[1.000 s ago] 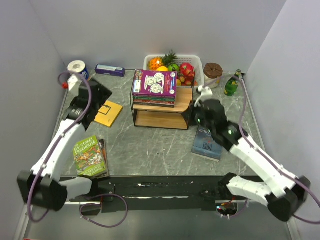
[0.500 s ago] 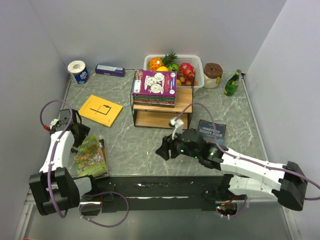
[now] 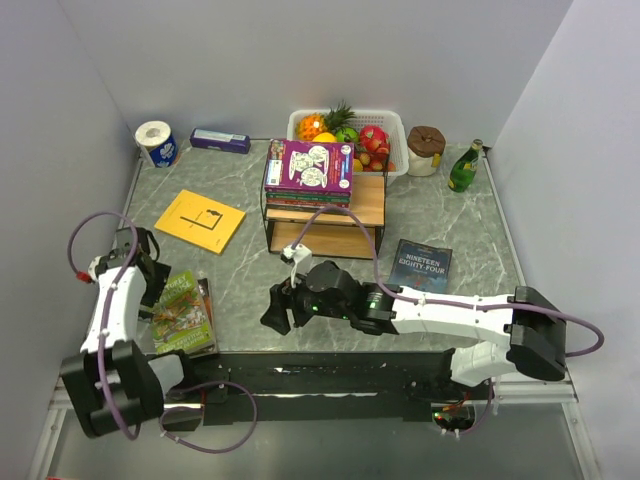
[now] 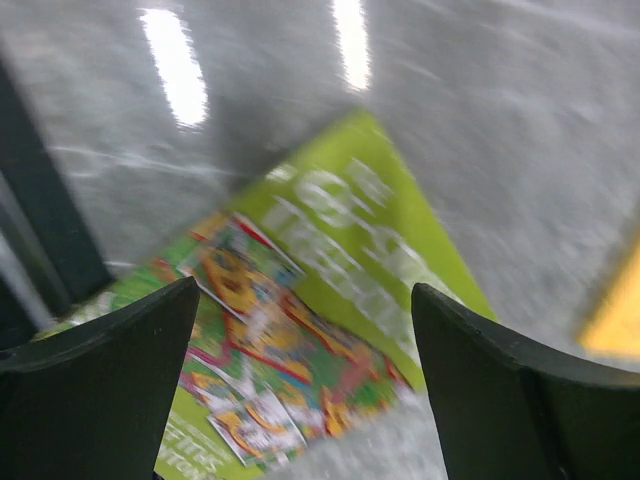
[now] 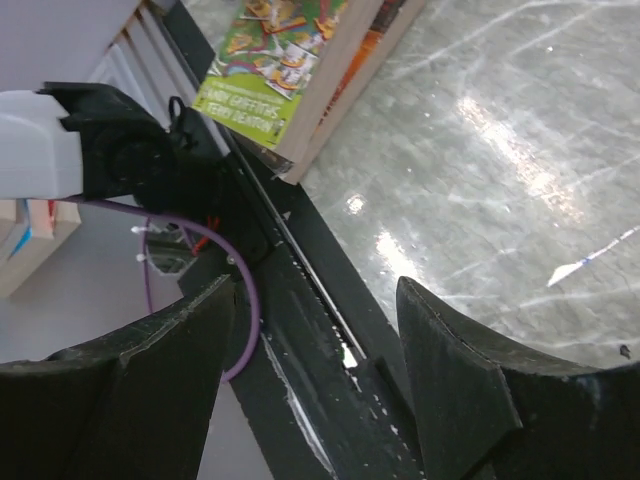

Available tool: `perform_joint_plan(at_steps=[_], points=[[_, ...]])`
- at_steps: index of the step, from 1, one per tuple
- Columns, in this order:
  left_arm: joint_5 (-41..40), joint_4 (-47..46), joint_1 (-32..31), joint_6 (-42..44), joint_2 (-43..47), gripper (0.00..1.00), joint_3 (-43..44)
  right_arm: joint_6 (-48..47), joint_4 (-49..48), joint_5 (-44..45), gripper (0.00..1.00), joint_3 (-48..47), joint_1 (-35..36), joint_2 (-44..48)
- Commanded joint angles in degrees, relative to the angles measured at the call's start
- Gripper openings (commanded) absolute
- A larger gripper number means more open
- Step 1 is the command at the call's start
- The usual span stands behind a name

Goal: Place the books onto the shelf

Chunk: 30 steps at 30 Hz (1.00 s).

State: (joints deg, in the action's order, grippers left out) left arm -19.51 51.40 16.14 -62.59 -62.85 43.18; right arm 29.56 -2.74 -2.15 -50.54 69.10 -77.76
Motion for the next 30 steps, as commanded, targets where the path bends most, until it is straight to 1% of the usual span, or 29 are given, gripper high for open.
perform_joint_plan(at_steps=[1,2,5,6,7,8,9,10,12,14,16,17,18,21,22,24,25,27,28,29,30], points=[[-2.9,1.8,5.6,-3.1,-3.5,0.90,0.9,0.9,-0.6,2.1,0.72,-2.5,0.4,1.1],[-2.4,1.3,7.0,-2.8,-4.1,0.89,0.6,0.8,-0.4,2.1,0.72,-2.5,0.4,1.3],[1.6,-1.0,7.9,-1.7,-7.3,0.89,-1.2,0.6,0.0,2.1,0.71,-1.9,0.6,2.8],[3.4,-1.8,7.9,-1.2,-8.8,0.87,-2.1,0.6,0.1,2.0,0.71,-1.8,0.6,3.3],[9.9,-3.3,7.9,1.2,-9.5,0.81,-2.9,0.6,0.2,2.0,0.70,-1.5,0.7,4.4],[12.6,-6.3,7.9,1.8,-9.9,0.77,-3.8,0.5,0.9,2.2,0.70,-1.2,0.7,5.1],[14.7,-7.2,7.6,2.1,-10.7,0.71,-5.3,0.5,1.2,3.6,0.70,-1.0,0.6,5.8],[20.0,-8.8,7.2,3.7,-10.7,0.67,-6.1,0.4,1.8,4.2,0.70,-0.7,0.6,7.2],[21.7,-10.5,3.9,3.7,-9.4,0.62,-7.9,0.1,2.5,7.0,0.70,0.3,0.6,8.8],[23.7,-11.5,0.4,3.7,-7.5,0.61,-9.2,0.1,4.6,9.3,0.71,1.9,0.7,10.6],[24.7,-12.5,-1.7,2.7,-4.0,0.60,-11.5,0.7,5.7,12.1,0.70,3.1,0.6,11.5],[26.4,-13.2,-3.7,2.3,-2.9,0.59,-13.3,2.4,5.9,13.0,0.70,4.3,0.6,11.6],[26.8,-14.0,-4.9,1.9,-1.0,0.58,-13.9,3.7,6.2,14.6,0.70,5.1,0.6,11.6],[27.2,-15.4,-9.4,-0.6,1.8,0.57,-15.6,8.1,0.9,14.7,0.73,10.4,0.5,11.6],[27.1,-15.6,-10.4,-1.7,2.2,0.57,-15.8,8.8,-2.6,13.8,0.78,11.7,0.4,11.2],[26.1,-15.8,-12.6,-2.4,2.4,0.57,-16.2,10.9,-4.5,13.2,0.88,13.5,0.3,9.8],[25.8,-15.7,-13.0,-2.4,2.3,0.58,-16.2,11.7,-5.9,12.1,0.97,13.5,0.2,8.0],[23.6,-14.6,-13.2,-1.9,2.4,0.59,-15.1,13.3,-8.8,11.4,0.99,14.6,-0.9,6.1],[21.7,-12.0,-13.1,-1.4,2.8,0.59,-14.3,14.1,-10.8,9.7,1.00,16.5,-1.7,4.8],[20.2,-10.6,-13.2,-1.5,3.5,0.60,-12.2,15.7,-16.2,8.4,1.00,17.5,-2.5,4.3],[17.8,-9.5,-13.1,-1.3,6.0,0.60,-11.1,16.6,-18.2,7.1,1.00,18.2,-3.5,3.5]])
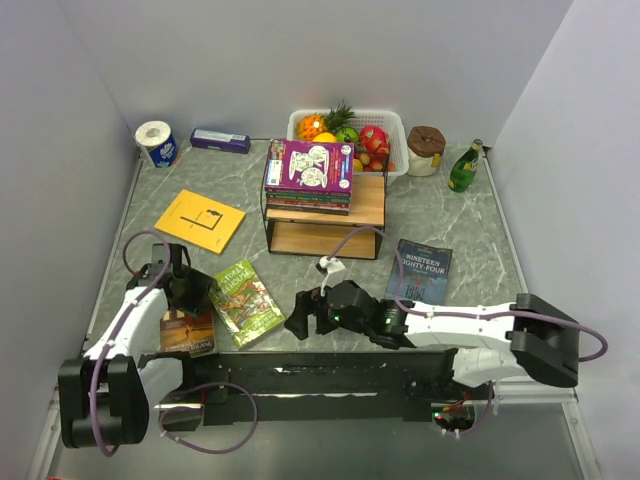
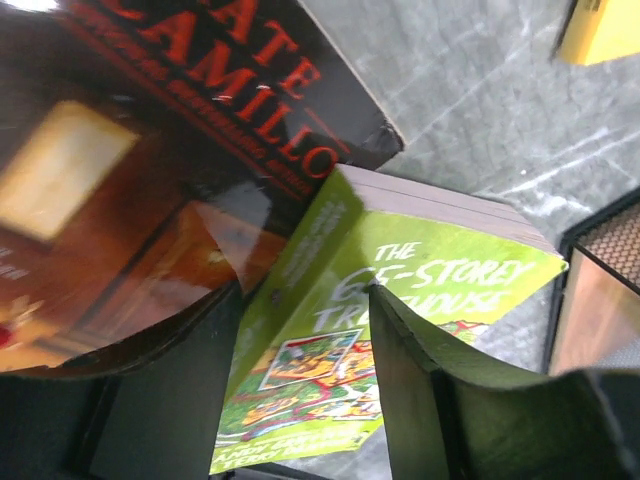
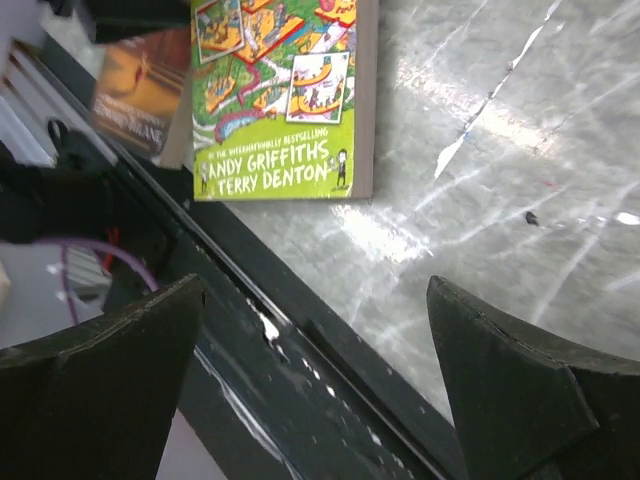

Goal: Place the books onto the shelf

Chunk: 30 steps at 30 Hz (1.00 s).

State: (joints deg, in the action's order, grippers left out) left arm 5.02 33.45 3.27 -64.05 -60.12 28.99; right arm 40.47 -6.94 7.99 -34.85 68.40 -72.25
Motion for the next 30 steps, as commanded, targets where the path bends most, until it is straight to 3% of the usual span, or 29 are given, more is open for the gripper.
perform_joint_plan(at_steps=[1,6,12,20,30], points=[[-8.1,9.7,-0.3,0.2,4.9,0.60,4.1,6.2,-15.8,-4.0,1.00,2.7,-4.2,-3.9],[-9.5,10.3,-0.4,-0.3,13.4,0.61,5.8,-0.2,-13.3,-4.7,1.00,-5.7,-5.8,-12.7],[-10.1,10.4,-2.2,-2.2,8.5,0.61,3.4,-3.6,-11.8,-9.0,0.99,-14.0,-8.9,-25.1],[-8.5,5.6,-5.7,-6.3,7.2,0.58,-2.4,-5.0,-13.4,-15.3,0.99,-17.4,-10.3,-32.6],[-8.6,3.9,-7.0,-7.1,6.5,0.57,-3.9,-2.1,-19.3,-26.9,0.84,-20.7,-7.8,-40.3]])
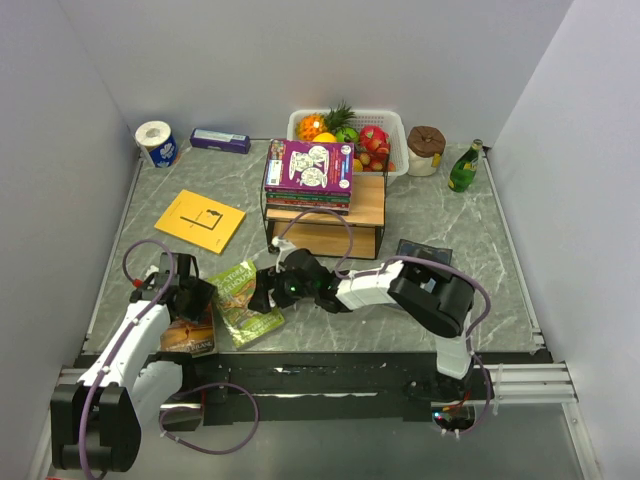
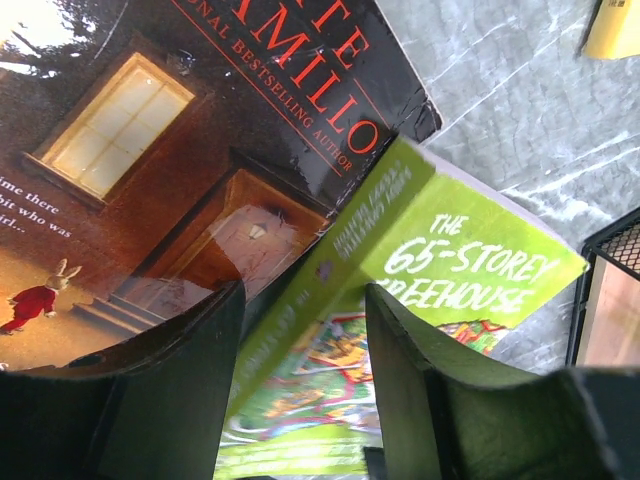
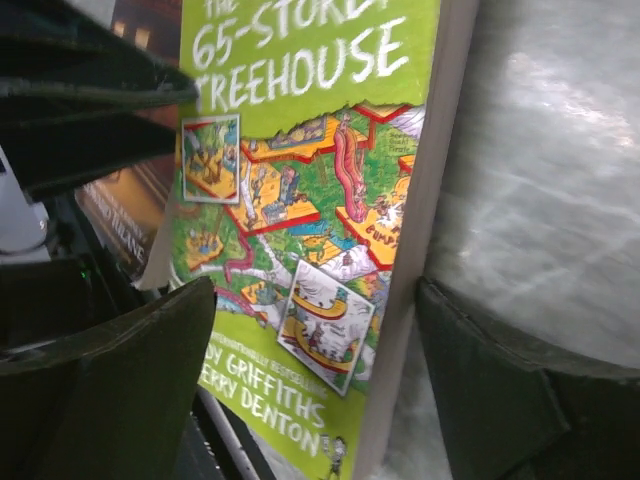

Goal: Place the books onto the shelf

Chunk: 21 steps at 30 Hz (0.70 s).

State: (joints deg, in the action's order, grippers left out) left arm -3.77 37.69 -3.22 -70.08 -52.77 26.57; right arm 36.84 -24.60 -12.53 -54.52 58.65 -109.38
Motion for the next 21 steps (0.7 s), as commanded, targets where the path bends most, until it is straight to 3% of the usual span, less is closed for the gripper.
perform_joint_plan(at_steps=[1,4,5,8,13,15,16,17,19,21], points=[[0.3,-0.4,-0.5,-1.1,-0.8,0.57,-1.6,2.9,-2.9,-6.8,0.81,-0.2,2.0,-3.4],[0.2,-0.5,-0.6,-1.1,-0.4,0.57,-1.7,6.0,-8.2,-9.2,0.65,1.8,2.1,-4.2],[0.2,-0.5,-0.6,-1.1,-0.2,0.57,-1.8,6.6,-9.1,-9.6,0.51,2.2,2.0,-4.3],[0.3,-0.8,-0.8,-1.0,0.0,0.57,-2.0,8.8,-13.2,-11.5,0.32,3.8,2.1,-4.4],[0.0,-1.0,-1.4,-1.2,0.7,0.57,-2.5,11.7,-19.4,-13.1,0.24,5.6,2.1,-4.3],[-0.2,-0.9,-1.6,-1.3,1.0,0.57,-2.5,12.4,-20.1,-13.1,0.29,5.7,2.2,-4.0],[-0.3,-0.5,-1.7,-1.4,1.3,0.57,-2.2,12.7,-19.4,-12.4,0.36,5.6,2.2,-3.7],[-0.3,-0.4,-1.7,-1.5,1.6,0.56,-2.1,12.6,-17.3,-11.9,0.52,5.4,2.2,-3.6],[-0.3,-0.4,-1.7,-1.3,1.5,0.53,-2.0,12.5,-16.0,-10.8,0.61,5.1,2.3,-2.9],[0.6,-2.0,-1.7,-0.4,1.0,0.28,-2.5,12.5,-14.9,-11.1,0.64,3.5,2.1,-3.7]])
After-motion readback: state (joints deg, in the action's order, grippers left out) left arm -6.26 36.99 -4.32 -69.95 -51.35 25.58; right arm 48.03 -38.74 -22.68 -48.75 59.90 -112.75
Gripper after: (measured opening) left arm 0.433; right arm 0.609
